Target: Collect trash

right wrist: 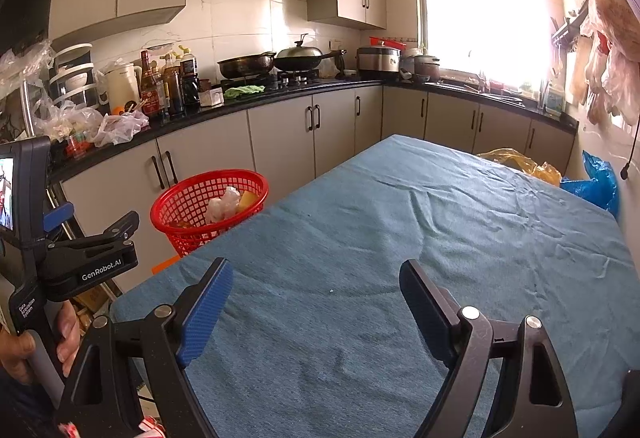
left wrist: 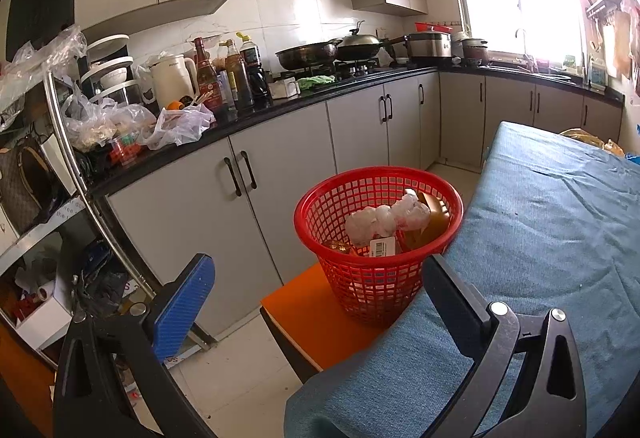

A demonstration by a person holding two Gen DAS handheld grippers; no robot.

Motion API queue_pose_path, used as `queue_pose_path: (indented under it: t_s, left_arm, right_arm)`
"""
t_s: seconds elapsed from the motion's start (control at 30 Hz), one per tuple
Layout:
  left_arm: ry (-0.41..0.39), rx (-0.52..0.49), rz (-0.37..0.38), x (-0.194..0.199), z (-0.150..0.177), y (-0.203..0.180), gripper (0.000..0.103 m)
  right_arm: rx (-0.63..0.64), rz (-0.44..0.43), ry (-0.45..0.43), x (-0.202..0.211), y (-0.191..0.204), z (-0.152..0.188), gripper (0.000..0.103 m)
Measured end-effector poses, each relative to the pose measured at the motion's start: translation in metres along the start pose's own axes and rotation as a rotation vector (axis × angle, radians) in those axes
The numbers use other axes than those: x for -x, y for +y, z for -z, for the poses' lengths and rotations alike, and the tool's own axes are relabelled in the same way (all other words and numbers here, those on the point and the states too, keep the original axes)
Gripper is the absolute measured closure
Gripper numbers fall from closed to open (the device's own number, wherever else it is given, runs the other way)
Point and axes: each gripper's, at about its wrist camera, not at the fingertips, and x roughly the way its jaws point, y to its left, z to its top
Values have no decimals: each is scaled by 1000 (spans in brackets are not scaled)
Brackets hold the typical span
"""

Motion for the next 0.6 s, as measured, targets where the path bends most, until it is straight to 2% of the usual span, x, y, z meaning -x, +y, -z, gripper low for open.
queue_pose_path:
  t_s: [0.6]
  left_arm:
    - [-1,-10,1,0,1,0,0]
  right_arm:
    - [-8,1,4,0,-3,1,14]
